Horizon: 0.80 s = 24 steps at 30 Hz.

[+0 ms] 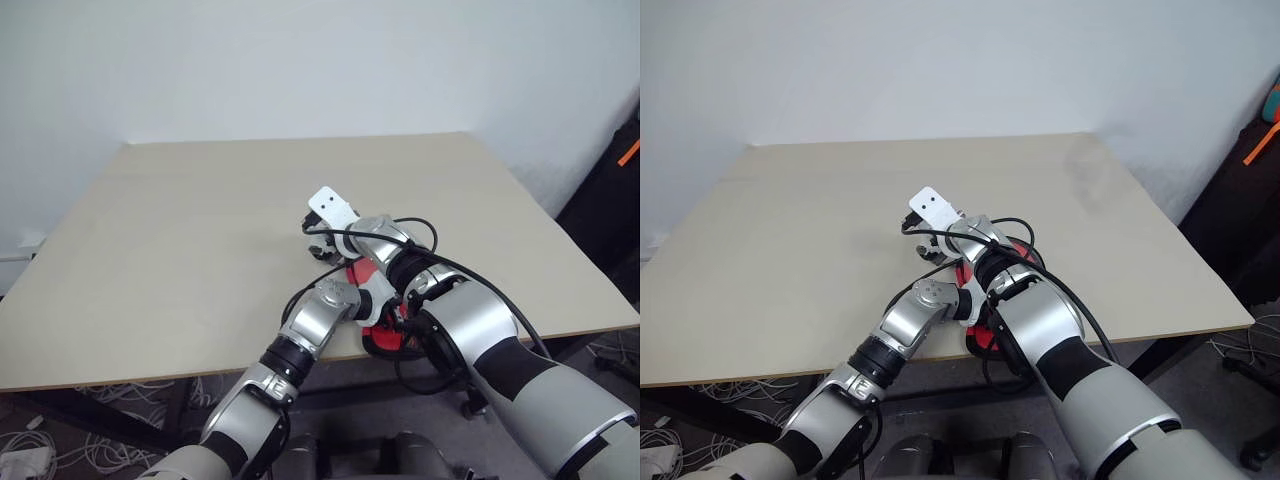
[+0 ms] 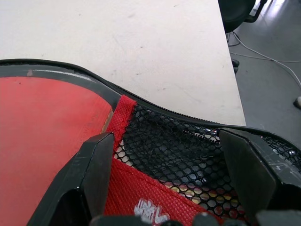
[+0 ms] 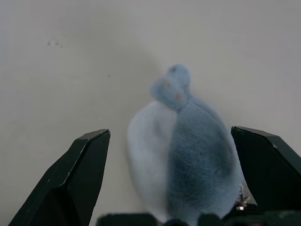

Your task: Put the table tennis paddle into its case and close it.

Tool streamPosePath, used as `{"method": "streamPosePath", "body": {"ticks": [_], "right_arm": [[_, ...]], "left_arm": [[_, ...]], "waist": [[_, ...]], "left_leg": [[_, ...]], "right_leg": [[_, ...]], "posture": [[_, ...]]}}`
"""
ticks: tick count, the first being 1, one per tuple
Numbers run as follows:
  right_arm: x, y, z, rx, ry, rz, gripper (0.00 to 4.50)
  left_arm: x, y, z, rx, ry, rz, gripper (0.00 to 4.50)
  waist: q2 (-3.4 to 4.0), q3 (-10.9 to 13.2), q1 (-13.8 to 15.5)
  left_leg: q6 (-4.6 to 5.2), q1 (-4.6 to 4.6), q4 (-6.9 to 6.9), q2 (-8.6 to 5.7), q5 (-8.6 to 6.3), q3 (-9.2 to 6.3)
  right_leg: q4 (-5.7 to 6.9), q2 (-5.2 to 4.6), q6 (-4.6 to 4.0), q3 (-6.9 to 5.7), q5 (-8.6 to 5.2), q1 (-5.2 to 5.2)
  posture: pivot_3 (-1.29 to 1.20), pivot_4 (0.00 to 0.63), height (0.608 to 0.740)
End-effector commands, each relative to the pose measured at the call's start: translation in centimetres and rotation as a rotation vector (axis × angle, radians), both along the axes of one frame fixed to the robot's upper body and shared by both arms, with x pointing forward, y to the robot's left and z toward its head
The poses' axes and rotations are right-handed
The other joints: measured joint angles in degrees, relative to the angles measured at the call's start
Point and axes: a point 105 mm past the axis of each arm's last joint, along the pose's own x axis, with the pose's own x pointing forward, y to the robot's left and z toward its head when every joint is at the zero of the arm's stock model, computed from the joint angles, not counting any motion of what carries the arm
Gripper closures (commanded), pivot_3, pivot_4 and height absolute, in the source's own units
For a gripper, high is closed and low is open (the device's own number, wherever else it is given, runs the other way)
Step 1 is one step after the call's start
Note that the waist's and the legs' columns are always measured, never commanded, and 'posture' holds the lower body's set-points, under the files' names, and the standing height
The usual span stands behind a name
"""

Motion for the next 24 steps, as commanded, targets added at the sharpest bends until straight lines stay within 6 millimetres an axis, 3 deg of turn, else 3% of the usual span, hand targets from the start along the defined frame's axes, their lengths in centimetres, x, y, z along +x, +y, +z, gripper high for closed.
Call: {"method": "streamPosePath", "body": {"ticks": [1, 9, 12, 17, 20, 24], "right_arm": [[0.5, -0.6, 0.5, -0.013, -0.033, -0.028, 0.83], [0.7, -1.0, 0.5, -0.025, -0.025, -0.050, 3.61], [0.8, -0.9, 1.0, 0.016, -0.020, -0.071, 3.61], [1.7, 0.0, 4.4, 0.287, -0.015, -0.153, 3.61], [3.2, -1.1, 8.1, 0.502, -0.049, -0.295, 3.61], [4.1, -2.5, 9.7, 0.624, -0.054, -0.389, 3.61]], "left_arm": [[-0.7, 0.4, -2.1, 0.057, 0.081, 0.009, 0.77], [-0.5, 0.4, -2.1, 0.059, 0.079, 0.013, 0.77], [-0.4, 0.4, -2.1, 0.063, 0.083, 0.019, 0.77], [-0.3, 0.6, -2.1, 0.067, 0.100, 0.035, 0.77], [-0.2, 0.8, -2.2, 0.065, 0.120, 0.049, 0.77], [-0.2, 0.9, -2.2, 0.067, 0.127, 0.053, 0.77]], "waist": [[0.00, 0.0, 0.0], [0.00, 0.0, 0.0], [0.00, 0.0, 0.0], [0.00, 0.0, 0.0], [0.00, 0.0, 0.0], [0.00, 0.0, -0.1]], "left_leg": [[0.00, 0.00, 0.00, 0.00, 0.00, 0.00], [0.01, 0.01, 0.01, 0.00, 0.00, -0.01], [0.01, 0.01, 0.02, -0.01, -0.01, -0.01], [0.02, 0.01, 0.03, 0.00, -0.01, -0.02], [0.02, 0.01, 0.03, 0.01, -0.01, -0.02], [0.06, 0.02, 0.03, 0.00, -0.03, -0.01]], "right_leg": [[0.00, 0.00, 0.00, 0.00, 0.00, 0.00], [0.00, 0.00, 0.00, -0.01, 0.00, 0.03], [0.00, 0.00, 0.00, -0.01, 0.00, 0.03], [0.00, 0.00, 0.02, -0.01, 0.02, 0.06], [0.00, 0.02, 0.02, 0.00, 0.02, 0.04], [-0.02, 0.02, 0.02, 0.00, 0.01, 0.05]], "posture": [[0.00, 0.000, 0.740], [0.00, 0.000, 0.740], [0.00, 0.000, 0.740], [0.00, 0.000, 0.740], [0.00, 0.000, 0.740], [0.00, 0.000, 0.740]]}}
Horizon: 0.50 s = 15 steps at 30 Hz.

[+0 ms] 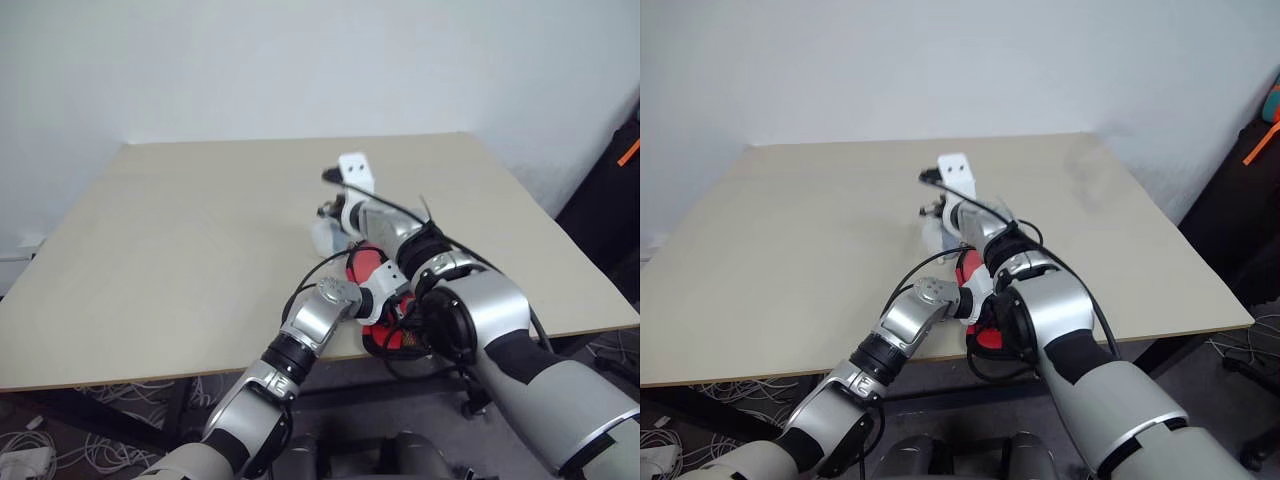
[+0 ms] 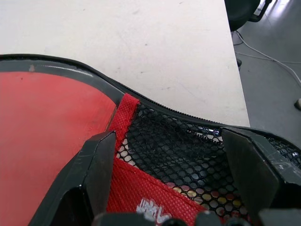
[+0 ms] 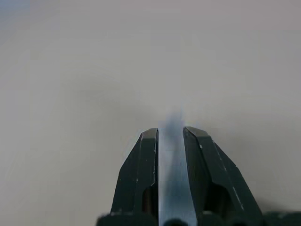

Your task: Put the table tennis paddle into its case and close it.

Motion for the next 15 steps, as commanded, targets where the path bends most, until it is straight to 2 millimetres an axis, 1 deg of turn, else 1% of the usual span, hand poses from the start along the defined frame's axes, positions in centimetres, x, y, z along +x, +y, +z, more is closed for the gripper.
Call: {"method": "streamPosePath", "body": {"ticks": [1, 4, 5, 7, 10, 11, 12, 13, 15], "right_arm": [[1.3, -1.4, 3.7, 0.115, -0.082, -0.094, 3.61], [1.8, -2.9, 3.4, 0.131, -0.072, -0.160, 3.61], [1.6, -2.9, 2.9, 0.116, -0.053, -0.136, 3.61], [1.0, -2.0, 2.1, 0.072, -0.032, -0.036, 3.61], [0.2, -1.0, 1.0, -0.046, -0.039, 0.089, 3.61], [0.1, -1.0, 0.5, -0.072, -0.034, 0.093, 3.34], [-0.2, -0.9, -0.3, -0.101, -0.010, 0.109, 3.23], [-0.4, -0.8, -0.8, -0.124, 0.000, 0.115, 3.00], [-0.7, -0.4, -1.8, -0.135, 0.030, 0.117, 2.34]], "left_arm": [[-0.4, 0.9, -2.2, 0.060, 0.093, 0.029, 0.77], [-0.4, 1.0, -2.3, 0.062, 0.099, 0.031, 0.77], [-0.4, 1.0, -2.3, 0.063, 0.100, 0.033, 0.77], [-0.4, 1.1, -2.3, 0.064, 0.105, 0.037, 0.77], [-0.4, 1.2, -2.4, 0.063, 0.108, 0.039, 0.77], [-0.4, 1.1, -2.4, 0.063, 0.108, 0.038, 0.77], [-0.4, 1.1, -2.3, 0.063, 0.107, 0.036, 0.77], [-0.4, 1.1, -2.3, 0.062, 0.105, 0.034, 0.77], [-0.4, 1.0, -2.3, 0.062, 0.104, 0.033, 0.77]], "waist": [[0.00, 0.0, 0.0], [-0.01, 0.0, 0.0], [-0.01, 0.0, 0.0], [-0.01, 0.0, 0.0], [0.00, 0.0, -0.1], [-0.01, 0.0, -0.1], [-0.01, 0.0, -0.1], [-0.01, 0.0, -0.1], [-0.01, 0.0, -0.1]], "left_leg": [[0.01, 0.05, -0.01, 0.00, -0.01, -0.01], [0.02, 0.15, -0.03, 0.00, -0.02, 0.00], [0.03, 0.15, -0.03, 0.00, -0.02, 0.00], [0.03, 0.15, -0.02, 0.00, -0.02, 0.00], [0.04, 0.15, -0.02, 0.00, -0.01, 0.00], [0.05, 0.15, -0.02, 0.00, -0.01, 0.00], [0.05, 0.15, -0.01, 0.01, -0.01, -0.01], [0.05, 0.15, -0.01, 0.01, -0.01, 0.00], [0.04, 0.15, -0.01, 0.01, -0.01, 0.00]], "right_leg": [[0.00, 0.00, 0.00, 0.00, 0.00, 0.03], [-0.01, 0.00, -0.02, 0.02, -0.02, 0.10], [0.00, 0.01, -0.02, 0.03, -0.02, 0.11], [0.00, 0.01, -0.01, 0.03, -0.01, 0.13], [0.01, 0.04, 0.01, 0.04, -0.01, 0.13], [0.01, 0.04, 0.01, 0.04, -0.01, 0.13], [0.01, 0.05, 0.01, 0.04, -0.01, 0.13], [0.01, 0.05, 0.01, 0.04, 0.00, 0.13], [0.01, 0.04, 0.01, 0.04, 0.00, 0.13]], "posture": [[0.00, 0.000, 0.740], [0.00, 0.000, 0.740], [0.00, 0.000, 0.740], [0.00, 0.000, 0.740], [0.00, 0.000, 0.740], [0.00, 0.000, 0.740], [0.00, 0.000, 0.740], [0.00, 0.000, 0.740], [0.00, 0.000, 0.740]]}}
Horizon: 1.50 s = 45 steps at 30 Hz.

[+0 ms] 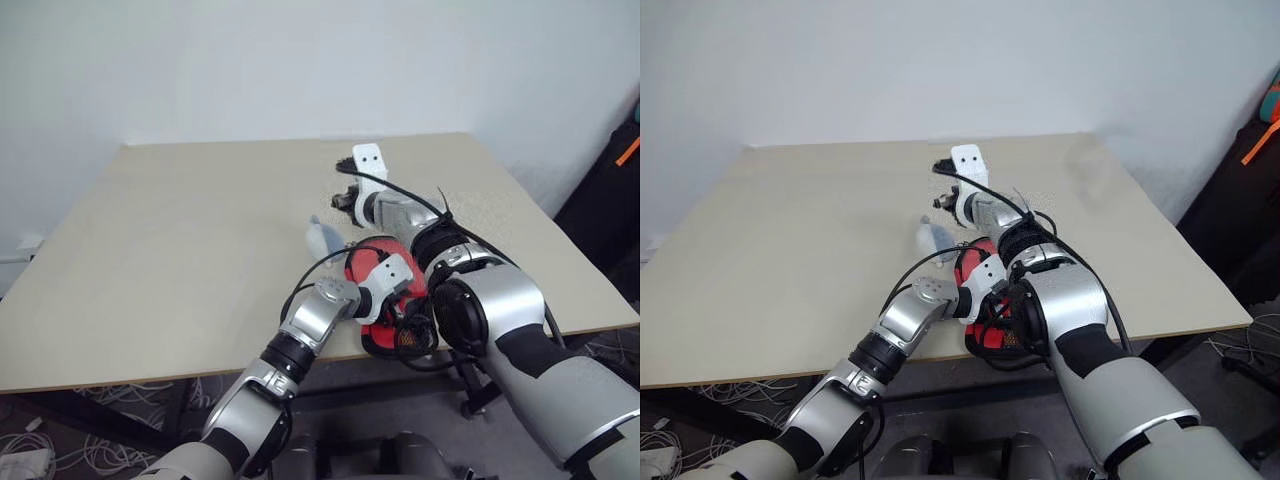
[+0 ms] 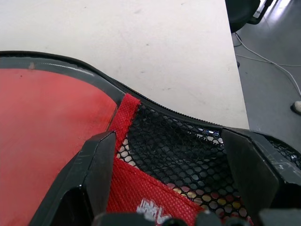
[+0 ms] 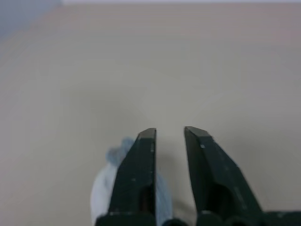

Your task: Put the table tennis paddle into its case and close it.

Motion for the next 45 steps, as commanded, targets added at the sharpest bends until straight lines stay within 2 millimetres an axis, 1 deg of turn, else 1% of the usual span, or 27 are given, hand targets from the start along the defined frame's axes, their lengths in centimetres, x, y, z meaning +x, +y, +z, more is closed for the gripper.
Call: {"method": "streamPosePath", "body": {"ticks": [1, 5, 6, 7, 11, 17, 22, 27, 30, 32, 35, 37, 38, 40, 41, 42, 45], "right_arm": [[-0.5, 0.8, -0.5, -0.035, 0.014, 0.023, 1.96], [-1.6, 2.0, -2.4, -0.068, 0.076, 0.062, 0.50], [-1.8, 2.1, -2.8, -0.079, 0.081, 0.061, 0.18], [-1.9, 2.2, -3.1, -0.090, 0.082, 0.060, 0.02], [-2.7, 2.7, -4.5, -0.097, 0.142, 0.065, 0.02], [-3.0, 2.9, -5.1, -0.123, 0.161, 0.067, 0.02], [-2.8, 2.5, -5.4, -0.191, 0.131, 0.035, 0.02], [-3.0, 2.2, -6.2, -0.244, 0.118, 0.033, 0.02], [-3.2, 2.4, -6.4, -0.248, 0.124, 0.044, 0.62], [-3.2, 2.4, -6.5, -0.248, 0.130, 0.047, 1.26], [-3.3, 2.5, -6.5, -0.236, 0.138, 0.050, 2.35], [-3.2, 2.8, -6.1, -0.193, 0.144, 0.044, 3.07], [-3.1, 2.9, -5.8, -0.168, 0.144, 0.040, 3.33], [-2.9, 3.3, -4.8, -0.093, 0.149, 0.028, 4.04], [-2.7, 3.4, -4.3, -0.055, 0.151, 0.014, 4.32], [-2.5, 3.4, -3.9, -0.021, 0.152, 0.000, 4.48], [-1.9, 3.3, -2.3, 0.091, 0.160, -0.049, 4.48]], "left_arm": [[-0.5, 0.9, -2.4, 0.066, 0.083, 0.023, 0.77], [-0.5, 1.0, -2.4, 0.067, 0.089, 0.031, 0.77], [-0.5, 1.0, -2.5, 0.067, 0.089, 0.032, 0.77], [-0.5, 1.0, -2.5, 0.067, 0.089, 0.033, 0.77], [-0.5, 1.2, -2.5, 0.070, 0.087, 0.041, 0.77], [-0.4, 1.6, -2.6, 0.071, 0.092, 0.059, 0.77], [-0.5, 1.5, -2.6, 0.071, 0.091, 0.063, 0.77], [-0.6, 1.5, -2.6, 0.070, 0.093, 0.065, 0.77], [-0.6, 1.4, -2.5, 0.068, 0.092, 0.064, 0.77], [-0.6, 1.3, -2.5, 0.068, 0.092, 0.064, 0.77], [-0.6, 1.3, -2.6, 0.068, 0.095, 0.064, 0.77], [-0.6, 1.3, -2.6, 0.069, 0.096, 0.063, 0.77], [-0.5, 1.3, -2.6, 0.070, 0.097, 0.063, 0.77], [-0.5, 1.3, -2.6, 0.070, 0.100, 0.064, 0.77], [-0.5, 1.3, -2.6, 0.069, 0.103, 0.065, 0.77], [-0.5, 1.3, -2.6, 0.069, 0.107, 0.067, 0.77], [-0.6, 1.2, -2.7, 0.067, 0.121, 0.071, 0.77]], "waist": [[0.00, 0.0, 0.0], [0.00, 0.0, 0.0], [0.00, 0.0, 0.0], [0.00, 0.0, 0.0], [-0.02, 0.0, 0.0], [-0.04, -0.1, 0.0], [-0.04, -0.1, 0.0], [-0.04, -0.1, 0.0], [-0.04, -0.1, 0.0], [-0.04, -0.1, 0.0], [-0.04, -0.1, 0.0], [-0.04, -0.1, 0.0], [-0.04, -0.1, 0.0], [-0.04, -0.1, 0.0], [-0.04, -0.1, 0.0], [-0.04, -0.1, 0.0], [-0.04, -0.1, 0.0]], "left_leg": [[0.00, 0.00, 0.00, 0.00, 0.00, -0.01], [-0.02, -0.01, 0.00, 0.01, 0.01, 0.00], [-0.02, -0.01, 0.00, 0.01, 0.01, 0.00], [-0.02, 0.00, 0.00, 0.01, 0.00, 0.00], [-0.02, 0.01, -0.01, 0.02, 0.00, 0.00], [-0.02, 0.03, -0.02, 0.03, 0.00, 0.00], [-0.03, 0.08, -0.08, 0.03, -0.01, 0.00], [-0.03, 0.09, -0.09, 0.03, -0.01, 0.01], [-0.03, 0.10, -0.09, 0.03, -0.01, 0.02], [-0.03, 0.11, -0.10, 0.03, -0.01, 0.01], [-0.03, 0.12, -0.10, 0.03, -0.01, 0.02], [-0.03, 0.12, -0.10, 0.03, -0.01, 0.02], [-0.03, 0.12, -0.10, 0.03, -0.01, 0.02], [-0.03, 0.13, -0.10, 0.03, -0.01, 0.02], [-0.03, 0.13, -0.11, 0.03, -0.01, 0.02], [-0.03, 0.13, -0.11, 0.03, -0.01, 0.02], [-0.03, 0.13, -0.11, 0.03, -0.01, 0.02]], "right_leg": [[0.00, 0.00, 0.00, 0.00, 0.00, 0.01], [0.01, -0.01, 0.00, 0.00, 0.00, -0.02], [0.01, -0.01, 0.00, 0.00, 0.00, -0.03], [0.01, -0.01, 0.00, 0.00, 0.00, -0.03], [0.00, -0.01, -0.01, -0.01, 0.00, -0.03], [0.00, -0.01, -0.01, -0.01, 0.00, -0.07], [0.00, -0.01, -0.03, 0.00, -0.01, -0.07], [-0.01, -0.01, -0.03, 0.00, -0.02, -0.06], [-0.01, -0.01, -0.03, 0.00, -0.02, -0.06], [-0.01, -0.01, -0.03, 0.00, -0.02, -0.05], [-0.01, -0.01, -0.03, 0.00, -0.02, -0.05], [-0.01, -0.01, -0.03, 0.00, -0.02, -0.04], [-0.01, -0.01, -0.03, 0.00, -0.02, -0.04], [-0.01, -0.01, -0.02, 0.00, -0.01, -0.04], [-0.01, -0.01, -0.02, 0.00, -0.01, -0.04], [-0.01, -0.01, -0.02, 0.00, -0.01, -0.04], [-0.02, -0.01, -0.02, 0.00, -0.01, -0.03]], "posture": [[0.00, 0.000, 0.740], [0.00, 0.000, 0.740], [0.00, 0.000, 0.740], [0.00, 0.000, 0.740], [0.00, 0.000, 0.740], [0.00, 0.000, 0.740], [0.00, 0.000, 0.740], [0.00, 0.000, 0.740], [0.00, 0.000, 0.740], [0.00, 0.000, 0.740], [0.00, 0.000, 0.740], [0.00, 0.000, 0.740], [0.00, 0.000, 0.740], [0.00, 0.000, 0.740], [0.00, 0.000, 0.740], [0.00, 0.000, 0.740], [0.00, 0.000, 0.740]]}}
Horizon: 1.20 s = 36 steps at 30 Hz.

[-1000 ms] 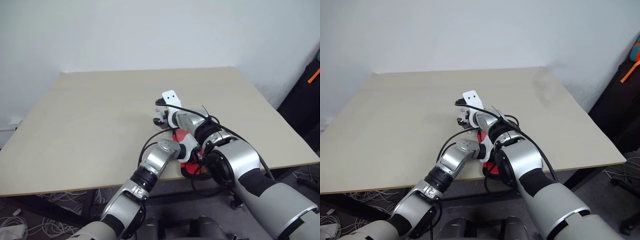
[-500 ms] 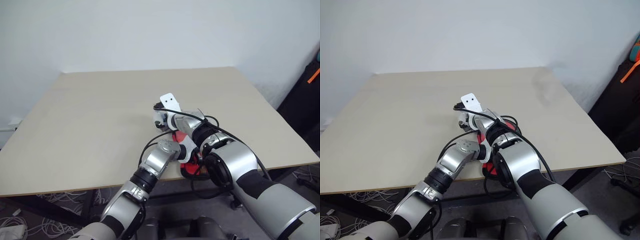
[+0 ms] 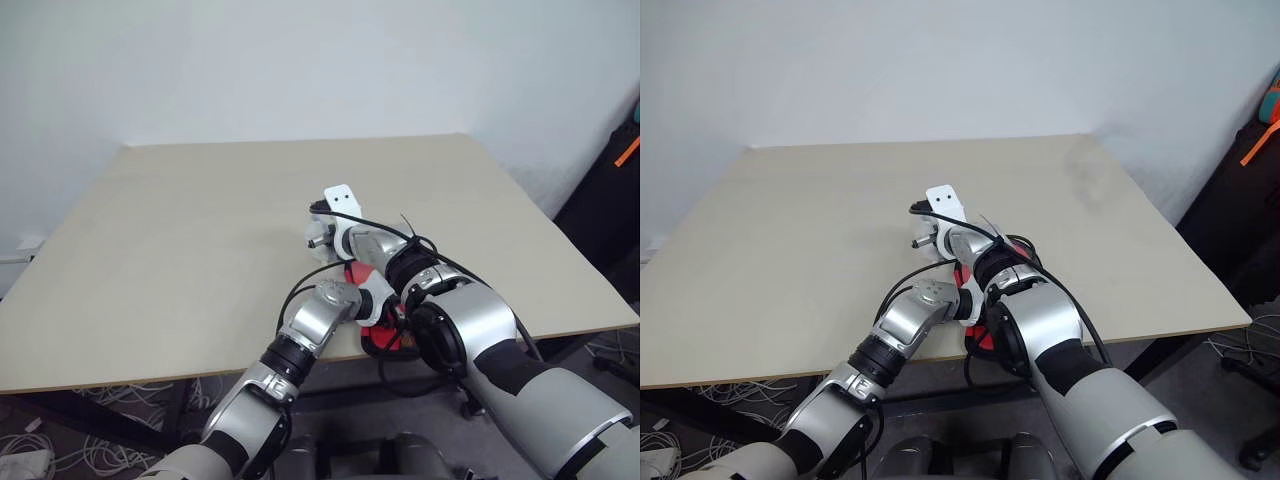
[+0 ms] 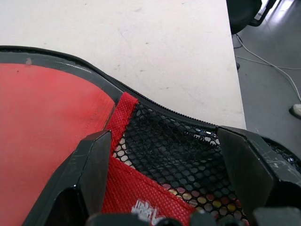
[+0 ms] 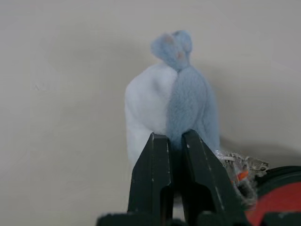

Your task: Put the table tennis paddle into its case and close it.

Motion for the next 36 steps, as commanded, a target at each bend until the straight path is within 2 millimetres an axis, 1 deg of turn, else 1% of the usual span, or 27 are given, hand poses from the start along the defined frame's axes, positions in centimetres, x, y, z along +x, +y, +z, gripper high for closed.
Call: {"method": "streamPosePath", "body": {"ticks": [1, 3, 6, 10, 17, 21, 29, 33, 36], "right_arm": [[0.7, 0.4, 2.4, 0.133, -0.009, -0.058, 4.48], [1.3, -0.2, 3.0, 0.163, -0.020, -0.101, 4.48], [1.9, -1.3, 3.3, 0.195, -0.028, -0.170, 4.48], [3.2, -4.1, 3.6, 0.263, -0.036, -0.338, 4.48], [4.3, -7.8, 3.6, 0.366, -0.024, -0.520, 4.48], [4.6, -9.3, 3.3, 0.369, -0.025, -0.576, 4.48], [4.8, -10.9, 2.8, 0.392, -0.043, -0.625, 4.48], [4.8, -11.1, 2.7, 0.398, -0.058, -0.615, 4.48], [5.0, -11.2, 3.2, 0.404, -0.089, -0.613, 4.48]], "left_arm": [[-0.5, 1.1, -2.7, 0.066, 0.114, 0.035, 0.77], [-0.6, 1.1, -2.7, 0.065, 0.118, 0.034, 0.77], [-0.7, 1.0, -2.7, 0.065, 0.124, 0.032, 0.77], [-0.9, 1.1, -2.8, 0.064, 0.149, 0.041, 0.77], [-1.1, 1.6, -3.0, 0.065, 0.172, 0.062, 0.77], [-1.3, 1.9, -3.1, 0.066, 0.180, 0.073, 0.77], [-1.5, 2.4, -3.1, 0.069, 0.183, 0.083, 0.77], [-1.7, 2.7, -3.1, 0.074, 0.192, 0.088, 0.77], [-1.9, 2.9, -3.2, 0.074, 0.207, 0.093, 0.77]], "waist": [[0.00, 0.0, 0.0], [0.00, 0.0, 0.0], [0.00, 0.0, 0.0], [0.00, 0.0, 0.0], [0.02, 0.0, -0.1], [0.02, 0.0, -0.1], [0.02, 0.0, 0.0], [0.02, 0.0, -0.1], [0.02, 0.0, 0.0]], "left_leg": [[0.00, 0.00, 0.00, 0.00, 0.00, 0.00], [0.00, 0.00, -0.01, 0.00, 0.00, 0.00], [0.00, 0.00, 0.00, -0.02, 0.00, 0.00], [0.01, 0.00, 0.00, -0.02, 0.00, -0.01], [0.01, 0.00, -0.03, -0.02, 0.00, 0.01], [0.01, 0.00, -0.05, -0.01, 0.01, 0.02], [0.02, 0.00, -0.02, -0.03, 0.01, 0.01], [0.02, 0.00, -0.03, -0.01, 0.01, 0.00], [0.02, 0.01, -0.03, -0.02, 0.02, 0.01]], "right_leg": [[0.00, 0.00, 0.00, 0.00, 0.00, 0.00], [0.00, 0.00, 0.00, 0.00, 0.00, 0.00], [0.00, -0.01, 0.00, 0.00, 0.00, 0.00], [-0.01, -0.01, 0.00, 0.00, 0.00, 0.03], [-0.01, 0.03, 0.02, 0.05, 0.00, 0.08], [-0.02, 0.07, 0.03, 0.07, 0.00, 0.08], [-0.02, 0.06, 0.02, 0.07, 0.00, 0.12], [-0.01, 0.08, 0.03, 0.07, 0.01, 0.11], [-0.01, 0.08, 0.03, 0.07, 0.01, 0.11]], "posture": [[0.00, 0.000, 0.740], [0.00, 0.000, 0.740], [0.00, 0.000, 0.740], [0.00, 0.000, 0.740], [0.00, 0.000, 0.740], [0.00, 0.000, 0.740], [0.00, 0.000, 0.740], [0.00, 0.000, 0.740], [0.00, 0.000, 0.740]]}}
